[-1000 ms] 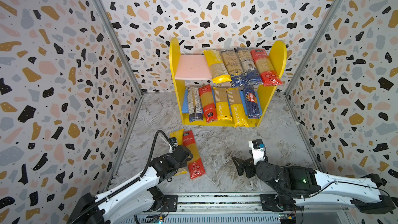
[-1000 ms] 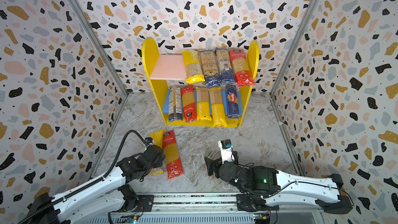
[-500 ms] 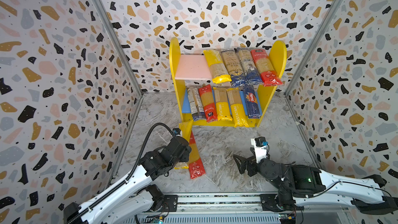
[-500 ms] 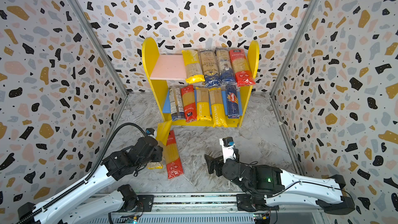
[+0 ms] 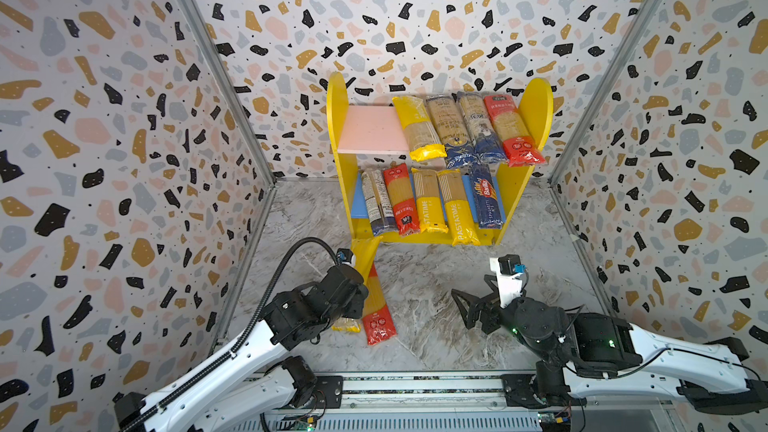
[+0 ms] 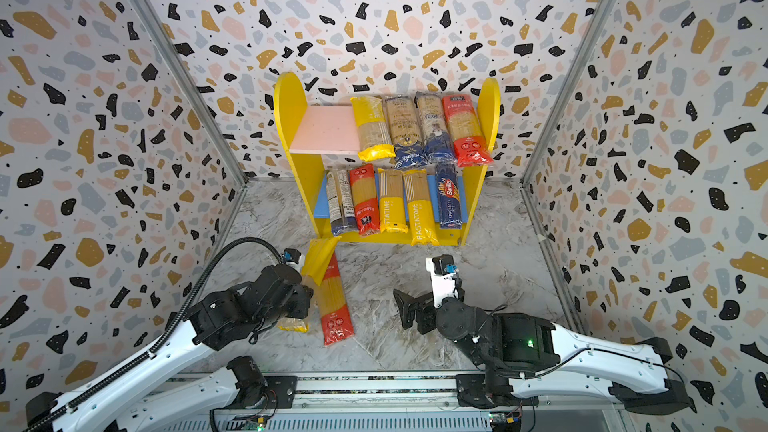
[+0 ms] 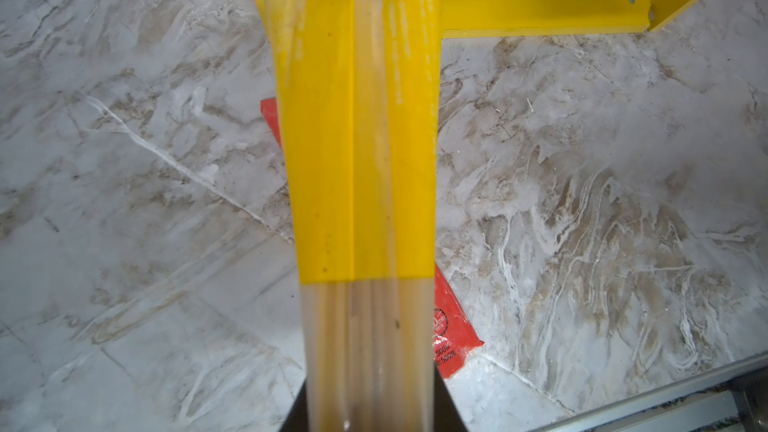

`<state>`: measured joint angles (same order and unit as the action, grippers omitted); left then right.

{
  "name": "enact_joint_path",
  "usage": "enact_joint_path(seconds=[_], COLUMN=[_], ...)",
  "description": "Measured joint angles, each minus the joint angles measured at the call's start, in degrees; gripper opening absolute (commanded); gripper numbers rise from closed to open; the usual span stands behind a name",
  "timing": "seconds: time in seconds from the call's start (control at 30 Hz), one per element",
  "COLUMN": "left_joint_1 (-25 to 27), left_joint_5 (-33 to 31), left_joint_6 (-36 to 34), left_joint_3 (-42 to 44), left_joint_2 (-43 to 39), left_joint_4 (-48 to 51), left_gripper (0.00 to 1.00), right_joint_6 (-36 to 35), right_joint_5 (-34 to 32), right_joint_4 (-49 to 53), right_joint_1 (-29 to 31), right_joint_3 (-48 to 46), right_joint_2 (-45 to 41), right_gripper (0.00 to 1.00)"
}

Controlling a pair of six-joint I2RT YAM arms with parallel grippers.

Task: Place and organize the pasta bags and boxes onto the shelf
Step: 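Lift the yellow bag upright with the left gripper toward the shelf top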

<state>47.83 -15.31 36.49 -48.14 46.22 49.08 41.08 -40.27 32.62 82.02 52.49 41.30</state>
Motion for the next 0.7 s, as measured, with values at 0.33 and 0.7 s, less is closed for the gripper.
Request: enact_joint_path(seconds=[0.33,0.7], left_joint_1=[2.4,2.6], left_joint_5=[4.9,10.2], left_joint_6=[-2.8,-7.3], left_joint_3=[-4.9,-17.2], left_joint_2=[-1.9,-1.0], left_joint_4=[0.2,-1.1], left_gripper=[0.0,0.0], right_joint_6=[-0.6,-2.5], right_joint_5=[-0.1,-2.3], right_joint_4=[0.8,3.5], right_joint_1=[0.0,0.0], right_joint_3=[1.1,6.3], right_joint_2=[-0.5,-0.7], right_gripper=[0.99,0.99])
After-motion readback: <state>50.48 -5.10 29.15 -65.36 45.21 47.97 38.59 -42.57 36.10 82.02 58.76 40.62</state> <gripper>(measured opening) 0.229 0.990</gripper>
